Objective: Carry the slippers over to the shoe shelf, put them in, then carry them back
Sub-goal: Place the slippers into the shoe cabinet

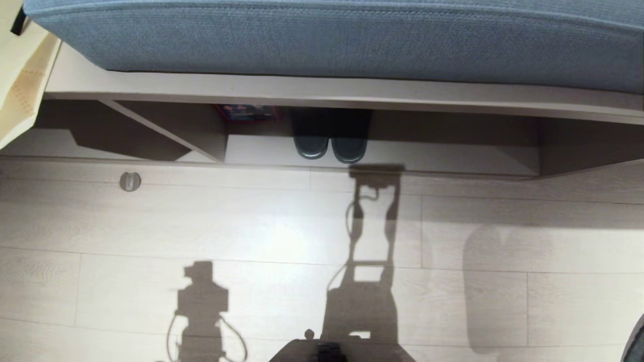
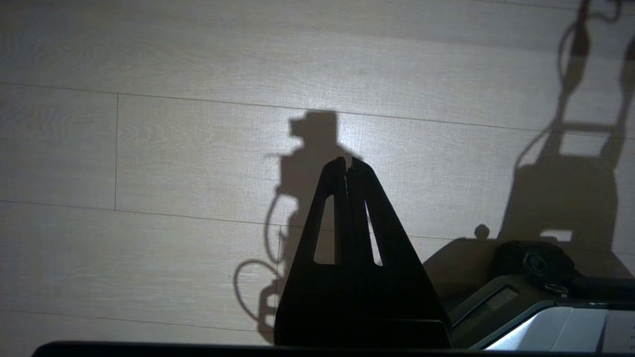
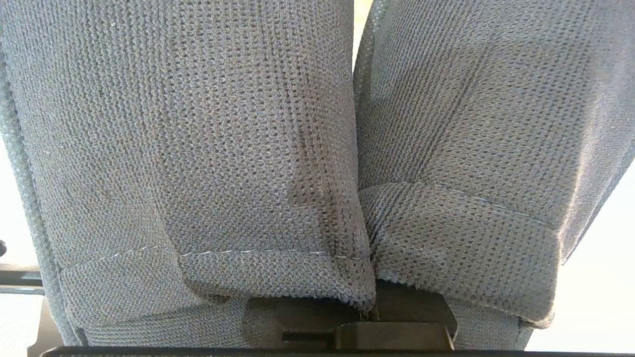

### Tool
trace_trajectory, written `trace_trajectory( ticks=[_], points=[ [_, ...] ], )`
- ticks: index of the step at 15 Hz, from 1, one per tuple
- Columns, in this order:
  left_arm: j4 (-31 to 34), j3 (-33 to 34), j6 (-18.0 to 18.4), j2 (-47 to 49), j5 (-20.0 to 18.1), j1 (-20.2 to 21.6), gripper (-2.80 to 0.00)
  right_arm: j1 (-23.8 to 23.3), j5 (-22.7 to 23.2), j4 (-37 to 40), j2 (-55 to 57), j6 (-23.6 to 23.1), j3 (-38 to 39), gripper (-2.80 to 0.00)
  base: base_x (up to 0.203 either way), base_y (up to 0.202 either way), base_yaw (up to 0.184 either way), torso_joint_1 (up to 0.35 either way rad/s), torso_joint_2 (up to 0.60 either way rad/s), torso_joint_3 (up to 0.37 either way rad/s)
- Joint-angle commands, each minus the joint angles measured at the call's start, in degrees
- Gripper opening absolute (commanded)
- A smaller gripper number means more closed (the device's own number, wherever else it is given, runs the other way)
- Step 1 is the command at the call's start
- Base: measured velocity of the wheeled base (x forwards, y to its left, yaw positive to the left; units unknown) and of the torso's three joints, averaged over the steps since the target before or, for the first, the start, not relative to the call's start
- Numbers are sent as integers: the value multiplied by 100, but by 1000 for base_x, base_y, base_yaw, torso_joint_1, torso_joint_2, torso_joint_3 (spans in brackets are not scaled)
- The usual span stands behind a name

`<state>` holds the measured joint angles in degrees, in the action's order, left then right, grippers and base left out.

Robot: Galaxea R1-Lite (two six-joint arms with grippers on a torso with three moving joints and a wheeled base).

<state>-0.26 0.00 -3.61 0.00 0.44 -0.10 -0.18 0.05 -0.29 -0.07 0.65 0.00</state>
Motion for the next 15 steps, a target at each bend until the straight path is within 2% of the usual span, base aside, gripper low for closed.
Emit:
trace_trajectory(
  ticks=[1, 15],
  points=[
    [0, 5, -8, 0, 0, 1, -280, 1, 4, 3, -1, 3, 0, -280, 0, 0, 0, 2, 2, -198],
    [-9, 9, 0, 0, 0, 1, -280, 1, -85, 10, 7, 49, -1, -280, 0, 0, 0, 2, 2, -199]
  ],
)
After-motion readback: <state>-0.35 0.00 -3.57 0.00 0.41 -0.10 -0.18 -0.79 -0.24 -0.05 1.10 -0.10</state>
